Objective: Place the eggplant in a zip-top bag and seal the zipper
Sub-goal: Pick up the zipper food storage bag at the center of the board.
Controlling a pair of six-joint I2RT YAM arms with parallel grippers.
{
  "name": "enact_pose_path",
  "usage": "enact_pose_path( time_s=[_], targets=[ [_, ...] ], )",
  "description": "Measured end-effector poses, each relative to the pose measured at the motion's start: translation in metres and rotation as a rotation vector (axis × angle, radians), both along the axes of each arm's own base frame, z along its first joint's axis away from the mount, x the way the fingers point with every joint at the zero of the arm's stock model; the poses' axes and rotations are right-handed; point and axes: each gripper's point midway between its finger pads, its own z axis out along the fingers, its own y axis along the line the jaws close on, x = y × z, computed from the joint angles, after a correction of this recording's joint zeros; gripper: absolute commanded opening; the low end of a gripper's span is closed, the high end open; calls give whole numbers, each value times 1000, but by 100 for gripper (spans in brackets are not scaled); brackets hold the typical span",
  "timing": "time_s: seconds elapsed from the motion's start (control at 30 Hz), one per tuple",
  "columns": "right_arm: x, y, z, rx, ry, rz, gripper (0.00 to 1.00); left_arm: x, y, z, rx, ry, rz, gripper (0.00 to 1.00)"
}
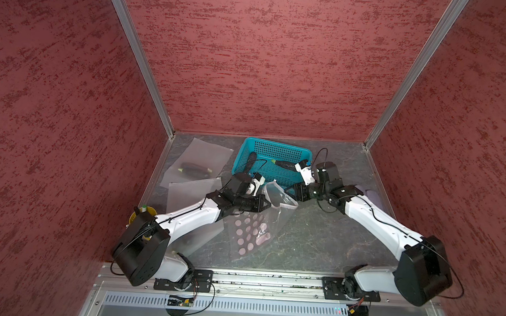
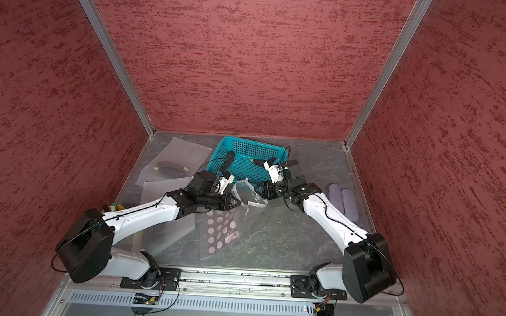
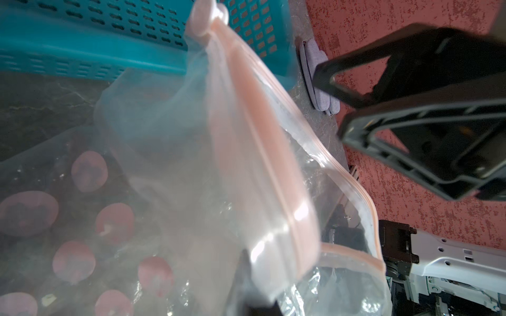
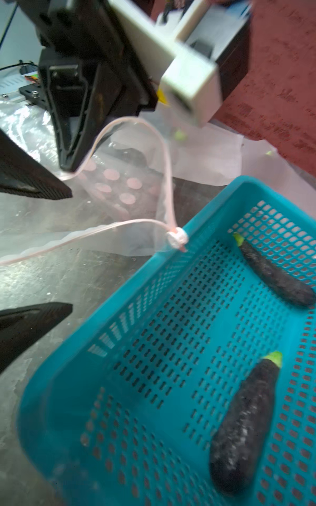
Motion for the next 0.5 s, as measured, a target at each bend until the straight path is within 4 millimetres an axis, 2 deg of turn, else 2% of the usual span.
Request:
enact_pose_path(
  time_s=[0.1,0.2,0.4,0.5],
  targets=[
    [-12,-4,-17,-19,56,9,61,-2,0,3,0,-32,-6,2],
    [-18,-5,-25,-17,85,16,57,-4,0,7,10,-82,-11,5],
    [-22,4,-23,45,113,40,24,-14,-7,20,24,-224,-37,9],
    [-22,8,-23,63,124,49,14,-14,-7,22,33,-261,-34,14]
  ],
)
